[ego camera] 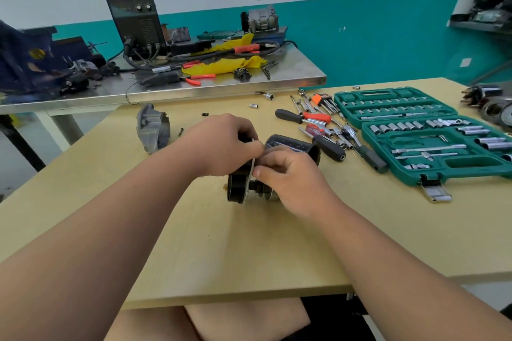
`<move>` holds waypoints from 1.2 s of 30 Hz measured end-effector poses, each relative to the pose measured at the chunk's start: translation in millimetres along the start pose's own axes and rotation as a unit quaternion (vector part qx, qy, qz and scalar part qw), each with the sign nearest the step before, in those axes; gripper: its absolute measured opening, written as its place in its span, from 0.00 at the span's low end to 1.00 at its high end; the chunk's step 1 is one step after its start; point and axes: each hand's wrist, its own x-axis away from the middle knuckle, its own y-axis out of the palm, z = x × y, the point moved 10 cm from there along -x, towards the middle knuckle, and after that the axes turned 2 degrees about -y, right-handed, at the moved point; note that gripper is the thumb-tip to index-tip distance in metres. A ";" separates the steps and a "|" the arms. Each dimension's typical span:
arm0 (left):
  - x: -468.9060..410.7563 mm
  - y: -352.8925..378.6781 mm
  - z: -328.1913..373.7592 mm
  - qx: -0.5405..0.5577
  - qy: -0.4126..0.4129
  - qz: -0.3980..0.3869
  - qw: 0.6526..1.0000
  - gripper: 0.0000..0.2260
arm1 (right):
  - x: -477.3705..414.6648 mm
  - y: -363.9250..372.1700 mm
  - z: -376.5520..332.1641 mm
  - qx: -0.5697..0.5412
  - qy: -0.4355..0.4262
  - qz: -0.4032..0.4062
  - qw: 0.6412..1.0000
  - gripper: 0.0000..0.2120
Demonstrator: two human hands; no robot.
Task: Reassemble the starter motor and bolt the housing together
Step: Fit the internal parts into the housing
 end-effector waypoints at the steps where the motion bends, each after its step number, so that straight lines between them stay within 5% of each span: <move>1: -0.1 0.4 0.0 -0.005 0.003 -0.006 1.000 0.04 | 0.2 0.7 0.3 -0.002 -0.001 0.004 1.000 0.11; 7: 1.1 2.3 -0.5 -0.035 0.016 -0.056 0.998 0.07 | 1.0 10.1 4.9 -0.050 0.014 0.011 0.999 0.06; 16: 10.3 -2.5 -0.4 -0.123 0.027 -0.021 0.992 0.09 | 2.1 22.7 3.6 -0.031 0.011 -0.024 0.999 0.07; 30: 19.3 -7.8 -9.9 -0.058 0.053 -0.027 0.997 0.08 | 6.8 30.8 -5.9 -0.040 -0.010 -0.017 0.999 0.06; 36: 25.7 -13.6 -34.0 0.015 0.041 0.007 0.999 0.09 | 1.0 45.7 -18.9 0.043 -0.040 -0.035 0.998 0.09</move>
